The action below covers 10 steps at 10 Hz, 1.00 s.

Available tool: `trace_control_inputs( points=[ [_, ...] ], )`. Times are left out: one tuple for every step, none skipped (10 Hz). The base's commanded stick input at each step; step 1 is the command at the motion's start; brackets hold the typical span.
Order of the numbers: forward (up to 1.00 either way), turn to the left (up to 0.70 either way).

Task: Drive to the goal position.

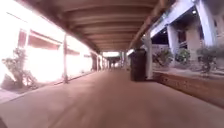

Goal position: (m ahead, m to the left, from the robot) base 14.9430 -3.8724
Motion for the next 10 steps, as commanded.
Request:
trace_control_inputs(
  points=[
    [0.85, 0.0],
    [0.85, 0.0],
    [0.85, 0.0],
    [0.85, 0.0],
    [0.85, 0.0],
    [0.85, 0.0],
    [0.85, 0.0],
    [0.85, 0.0],
    [0.85, 0.0],
    [0.85, 0.0]
  ],
)
